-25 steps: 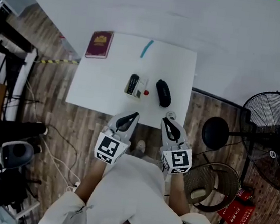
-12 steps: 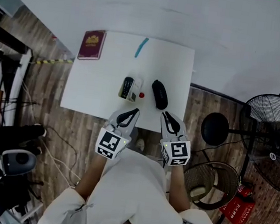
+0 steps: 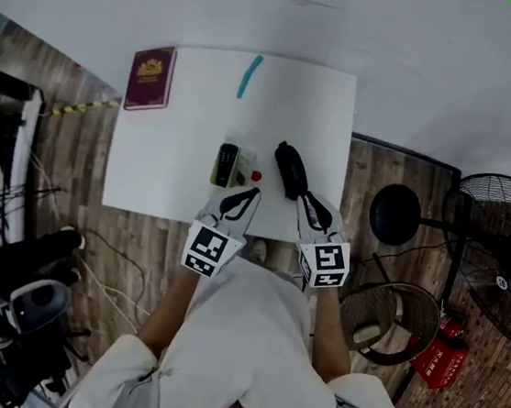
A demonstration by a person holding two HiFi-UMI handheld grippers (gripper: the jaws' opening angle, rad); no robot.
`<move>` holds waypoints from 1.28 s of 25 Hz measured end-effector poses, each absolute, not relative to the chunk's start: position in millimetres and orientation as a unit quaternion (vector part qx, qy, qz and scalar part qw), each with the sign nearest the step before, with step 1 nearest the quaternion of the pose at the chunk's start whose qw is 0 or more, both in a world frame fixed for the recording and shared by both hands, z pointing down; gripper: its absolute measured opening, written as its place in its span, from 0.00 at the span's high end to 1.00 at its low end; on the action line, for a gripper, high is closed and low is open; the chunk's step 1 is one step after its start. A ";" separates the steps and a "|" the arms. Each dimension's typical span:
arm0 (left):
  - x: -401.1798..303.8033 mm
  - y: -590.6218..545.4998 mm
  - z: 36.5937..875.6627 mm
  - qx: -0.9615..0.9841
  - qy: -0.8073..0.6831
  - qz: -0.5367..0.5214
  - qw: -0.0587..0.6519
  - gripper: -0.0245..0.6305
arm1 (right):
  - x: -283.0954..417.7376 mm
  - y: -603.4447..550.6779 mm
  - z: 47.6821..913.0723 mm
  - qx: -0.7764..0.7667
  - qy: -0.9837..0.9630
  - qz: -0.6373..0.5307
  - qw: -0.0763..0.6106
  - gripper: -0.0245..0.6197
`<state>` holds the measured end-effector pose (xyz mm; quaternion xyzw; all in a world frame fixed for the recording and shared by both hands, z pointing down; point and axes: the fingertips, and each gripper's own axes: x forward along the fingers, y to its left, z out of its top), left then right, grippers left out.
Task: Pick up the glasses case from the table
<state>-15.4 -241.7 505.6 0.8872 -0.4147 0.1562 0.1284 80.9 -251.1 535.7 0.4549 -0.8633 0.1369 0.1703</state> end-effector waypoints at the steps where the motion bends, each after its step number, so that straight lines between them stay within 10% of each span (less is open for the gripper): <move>1: -15.2 -245.2 510.6 0.888 -0.410 0.160 0.133 0.93 | 80.9 -253.4 541.3 0.457 -0.860 0.142 0.176 0.88; 32: 20.1 -289.5 563.6 0.907 -0.304 0.217 0.194 0.93 | 76.3 -294.3 648.9 0.452 -0.812 0.216 0.299 0.66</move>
